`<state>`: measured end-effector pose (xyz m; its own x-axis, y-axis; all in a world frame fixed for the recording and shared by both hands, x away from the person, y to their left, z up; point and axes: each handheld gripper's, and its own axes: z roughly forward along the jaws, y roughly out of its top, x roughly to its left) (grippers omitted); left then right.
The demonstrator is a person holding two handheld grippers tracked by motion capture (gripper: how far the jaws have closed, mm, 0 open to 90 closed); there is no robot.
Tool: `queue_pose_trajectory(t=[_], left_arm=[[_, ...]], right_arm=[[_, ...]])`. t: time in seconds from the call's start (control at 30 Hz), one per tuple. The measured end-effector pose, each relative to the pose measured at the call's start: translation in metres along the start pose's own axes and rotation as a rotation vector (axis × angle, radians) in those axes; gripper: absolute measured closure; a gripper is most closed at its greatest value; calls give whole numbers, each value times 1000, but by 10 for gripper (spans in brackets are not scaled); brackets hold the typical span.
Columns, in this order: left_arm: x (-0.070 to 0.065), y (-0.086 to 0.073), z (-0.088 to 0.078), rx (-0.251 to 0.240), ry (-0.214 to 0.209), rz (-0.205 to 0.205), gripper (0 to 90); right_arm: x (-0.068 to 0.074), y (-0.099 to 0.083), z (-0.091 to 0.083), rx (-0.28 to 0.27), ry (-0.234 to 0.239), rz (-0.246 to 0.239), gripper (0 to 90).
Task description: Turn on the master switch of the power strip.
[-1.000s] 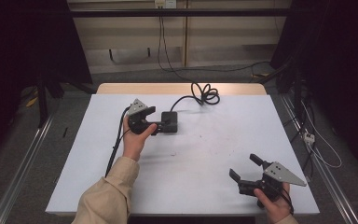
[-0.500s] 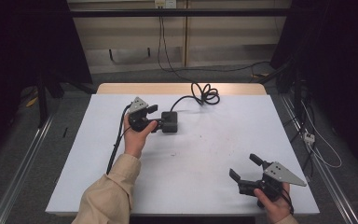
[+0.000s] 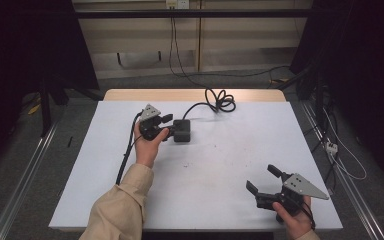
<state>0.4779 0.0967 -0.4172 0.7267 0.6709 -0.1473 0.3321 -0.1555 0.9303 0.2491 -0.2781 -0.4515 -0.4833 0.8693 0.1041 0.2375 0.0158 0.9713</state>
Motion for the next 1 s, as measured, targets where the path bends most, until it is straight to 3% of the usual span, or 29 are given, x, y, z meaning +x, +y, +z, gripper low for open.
queue_pose_trajectory(t=[0.37, 1.0], left_arm=[[0, -1, 3, 23, -17, 8, 664], [-1, -1, 9, 43, -30, 8, 790]], right_arm=[[0, 0, 0, 0, 0, 0, 42], [0, 0, 0, -1, 2, -4, 41]])
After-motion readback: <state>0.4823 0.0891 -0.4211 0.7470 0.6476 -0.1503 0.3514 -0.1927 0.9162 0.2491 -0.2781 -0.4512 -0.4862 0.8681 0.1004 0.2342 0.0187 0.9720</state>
